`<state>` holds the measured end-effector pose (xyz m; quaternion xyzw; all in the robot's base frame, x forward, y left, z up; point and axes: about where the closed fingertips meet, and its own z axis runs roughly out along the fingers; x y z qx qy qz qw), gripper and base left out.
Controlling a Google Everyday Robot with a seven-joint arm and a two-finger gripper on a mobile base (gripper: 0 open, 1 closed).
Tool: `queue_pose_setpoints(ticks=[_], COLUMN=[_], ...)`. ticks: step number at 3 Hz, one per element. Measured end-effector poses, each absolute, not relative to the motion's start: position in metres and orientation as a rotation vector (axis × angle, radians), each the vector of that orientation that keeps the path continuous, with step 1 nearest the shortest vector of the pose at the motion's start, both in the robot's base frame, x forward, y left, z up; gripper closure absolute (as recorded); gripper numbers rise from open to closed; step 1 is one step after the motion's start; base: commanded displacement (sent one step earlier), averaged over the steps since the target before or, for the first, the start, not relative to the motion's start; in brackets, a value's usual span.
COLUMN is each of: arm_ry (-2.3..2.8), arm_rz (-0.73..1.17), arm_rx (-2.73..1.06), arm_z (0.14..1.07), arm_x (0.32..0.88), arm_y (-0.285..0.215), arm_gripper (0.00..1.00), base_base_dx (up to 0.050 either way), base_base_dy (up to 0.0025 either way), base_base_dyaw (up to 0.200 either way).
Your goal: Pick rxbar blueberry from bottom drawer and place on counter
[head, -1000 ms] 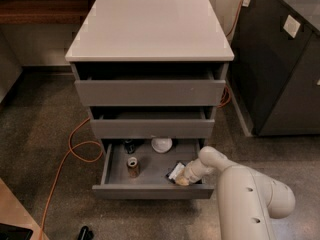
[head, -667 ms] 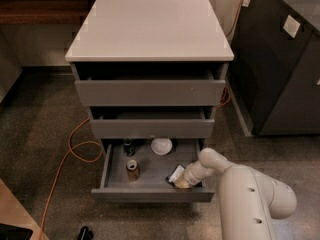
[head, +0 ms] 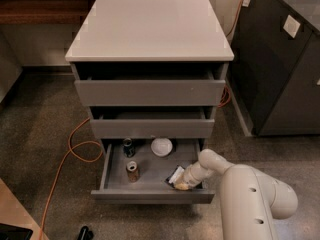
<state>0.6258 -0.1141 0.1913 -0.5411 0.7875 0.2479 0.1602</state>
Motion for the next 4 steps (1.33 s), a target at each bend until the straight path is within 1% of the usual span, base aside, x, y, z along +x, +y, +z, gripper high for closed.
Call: queue_pose_setpoints(ticks=[2,4], arm_ry=[2.250,2.303], arm_rz=[0.708,0.738], arm_rx=[-1.546,-1.444], arm_z=[0.192,0.208], arm_x=[0.626,0.586], arm_y=[-0.114,-0.106], arm_gripper=[1.00,1.00], base_base_dx=[0.000,0.000], base_base_dy=[0.00000,0.00000], base_base_dyaw=[0.000,0.000])
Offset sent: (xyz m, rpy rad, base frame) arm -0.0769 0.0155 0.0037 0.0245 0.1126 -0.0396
